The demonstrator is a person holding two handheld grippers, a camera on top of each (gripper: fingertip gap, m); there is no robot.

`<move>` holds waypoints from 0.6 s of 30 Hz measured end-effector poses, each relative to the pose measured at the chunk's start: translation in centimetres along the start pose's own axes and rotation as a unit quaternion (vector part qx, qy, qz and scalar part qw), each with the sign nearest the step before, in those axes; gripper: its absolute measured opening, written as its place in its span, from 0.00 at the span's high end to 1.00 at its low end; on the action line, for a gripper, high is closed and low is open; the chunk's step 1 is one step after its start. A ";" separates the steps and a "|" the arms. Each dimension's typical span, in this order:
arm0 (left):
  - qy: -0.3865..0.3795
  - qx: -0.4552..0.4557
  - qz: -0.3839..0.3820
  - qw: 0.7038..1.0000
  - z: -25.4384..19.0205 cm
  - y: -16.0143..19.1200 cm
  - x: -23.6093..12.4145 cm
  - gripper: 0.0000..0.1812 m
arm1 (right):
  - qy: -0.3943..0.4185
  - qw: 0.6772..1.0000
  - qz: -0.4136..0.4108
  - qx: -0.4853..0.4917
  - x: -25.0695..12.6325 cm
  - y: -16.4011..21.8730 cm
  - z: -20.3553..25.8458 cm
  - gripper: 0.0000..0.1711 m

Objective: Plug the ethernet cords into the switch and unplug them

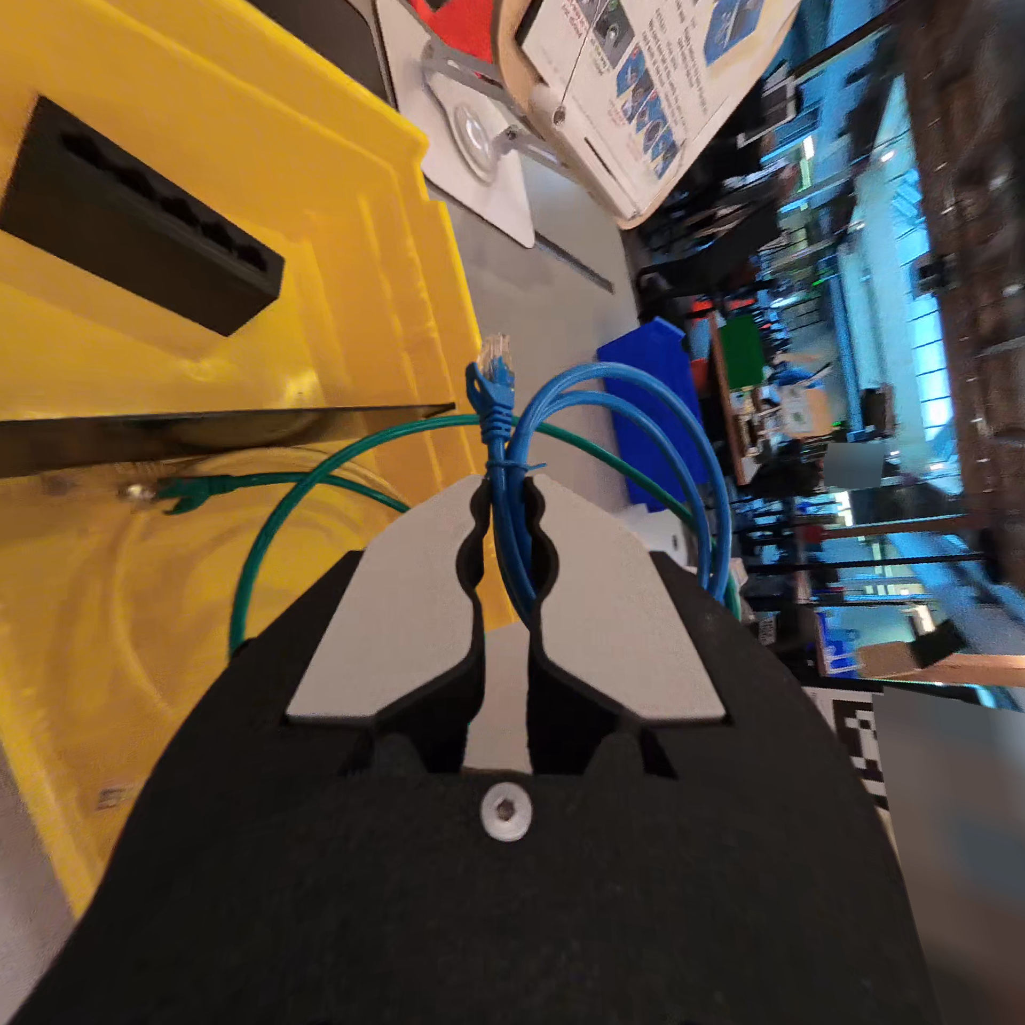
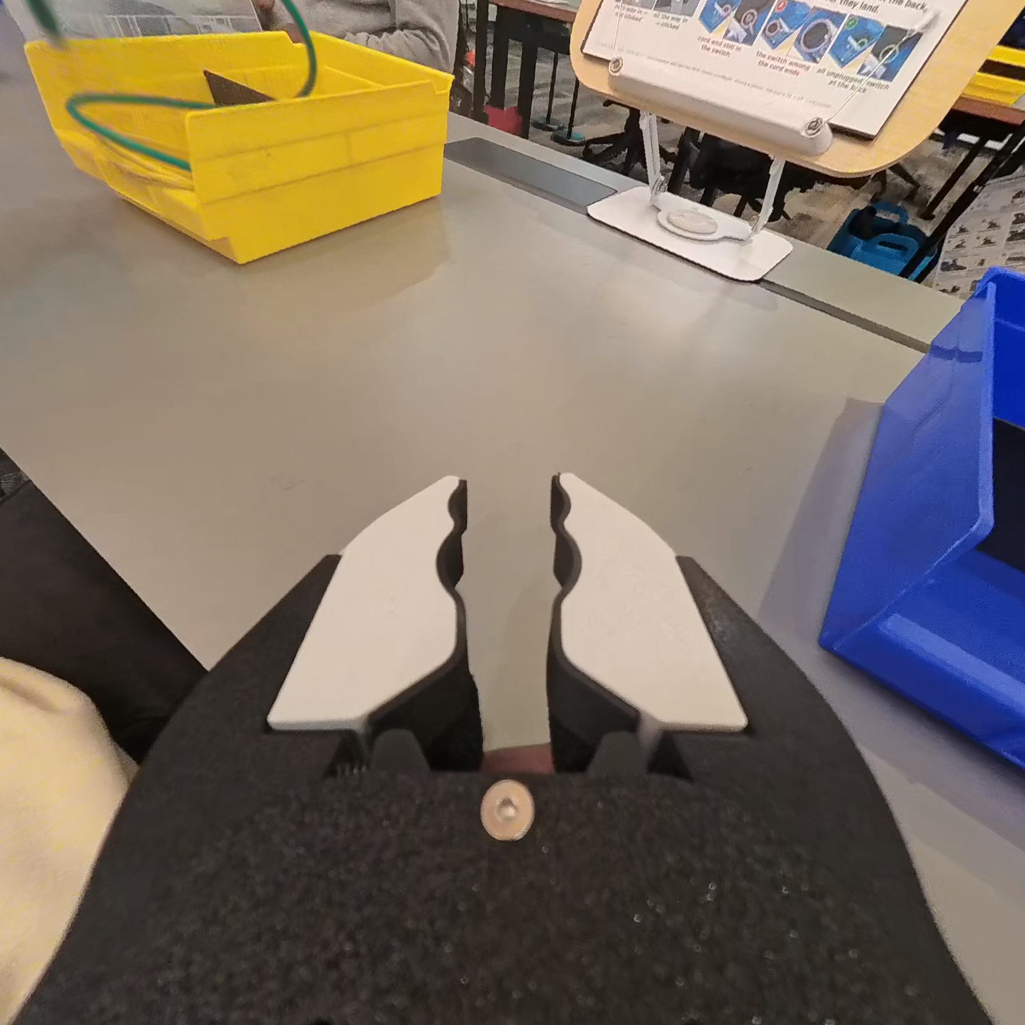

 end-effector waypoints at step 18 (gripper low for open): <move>-0.383 0.544 -0.138 0.733 -9.2 -1.7 -1.1 0.98 | 0.009 1.000 0.013 -0.021 0.3 0.3 0.6 0.83</move>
Point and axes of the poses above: each gripper's, where its closed fingertips meet, x out along the fingers, y out of its underside, z = x × y across the jaws, the point moved 9 cm from there along -x, back along the fingers, and after that the axes turned 3 degrees about -y, right-handed, at the moved point
